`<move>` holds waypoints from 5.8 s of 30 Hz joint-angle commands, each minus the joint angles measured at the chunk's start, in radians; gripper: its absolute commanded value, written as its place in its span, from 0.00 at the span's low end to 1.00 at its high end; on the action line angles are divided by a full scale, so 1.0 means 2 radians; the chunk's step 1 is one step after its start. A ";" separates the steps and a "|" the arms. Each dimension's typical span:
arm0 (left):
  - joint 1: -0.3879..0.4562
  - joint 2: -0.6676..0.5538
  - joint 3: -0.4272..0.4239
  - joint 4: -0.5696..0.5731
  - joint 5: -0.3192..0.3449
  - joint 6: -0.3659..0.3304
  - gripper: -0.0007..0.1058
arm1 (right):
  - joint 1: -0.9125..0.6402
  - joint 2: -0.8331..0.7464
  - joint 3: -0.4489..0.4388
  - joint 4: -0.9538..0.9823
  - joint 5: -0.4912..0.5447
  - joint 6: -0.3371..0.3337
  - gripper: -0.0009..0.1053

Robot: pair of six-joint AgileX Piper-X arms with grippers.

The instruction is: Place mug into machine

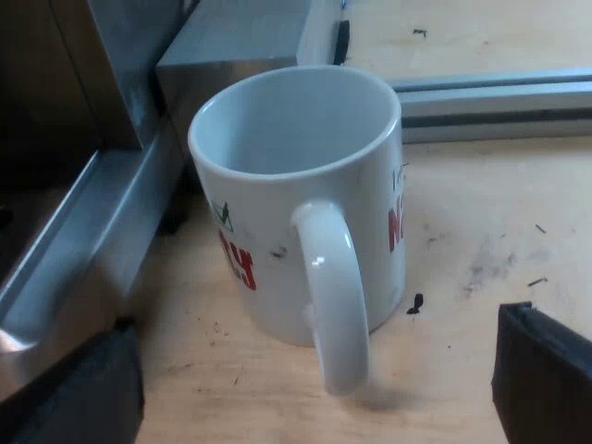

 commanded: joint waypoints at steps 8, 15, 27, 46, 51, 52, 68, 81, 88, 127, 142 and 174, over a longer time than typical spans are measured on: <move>-0.002 0.000 -0.001 -0.009 0.005 0.003 0.80 | 0.000 0.180 -0.012 -0.121 -0.006 -0.001 0.74; -0.002 0.000 -0.001 -0.009 0.006 0.003 0.80 | 0.000 0.282 -0.077 -0.157 -0.006 -0.001 0.74; -0.002 0.000 -0.001 -0.009 0.006 0.001 0.80 | 0.000 0.340 -0.123 -0.160 -0.017 -0.001 0.32; -0.002 0.001 0.005 -0.008 -0.116 0.004 0.80 | 0.000 0.029 -0.119 0.143 -0.043 -0.025 0.01; -0.002 0.001 0.014 -0.017 -0.135 0.004 0.80 | 0.033 -0.096 -0.119 0.269 -0.048 -0.025 0.01; -0.002 0.001 0.015 -0.022 -0.137 0.004 0.80 | 0.049 -0.125 -0.119 0.294 -0.046 -0.025 0.01; -0.002 0.002 0.084 -0.174 -0.159 -0.001 0.80 | 0.333 -0.176 -0.147 0.353 0.150 0.032 0.01; -0.002 0.002 0.084 -0.181 -0.158 -0.003 0.80 | 0.404 0.073 -0.182 0.123 0.209 0.043 0.01; -0.002 0.002 0.084 -0.181 -0.155 -0.004 0.80 | 0.404 0.183 -0.228 0.056 0.197 0.043 0.01; -0.002 0.002 0.084 -0.181 -0.155 -0.015 0.80 | 0.392 0.361 -0.348 -0.003 0.202 0.043 0.50; -0.002 0.002 0.084 -0.184 -0.155 -0.015 0.80 | 0.420 0.323 -0.303 0.039 0.240 0.068 0.50; -0.002 0.002 0.084 -0.184 -0.155 -0.015 0.80 | 0.372 0.494 -0.396 -0.130 0.164 0.050 0.50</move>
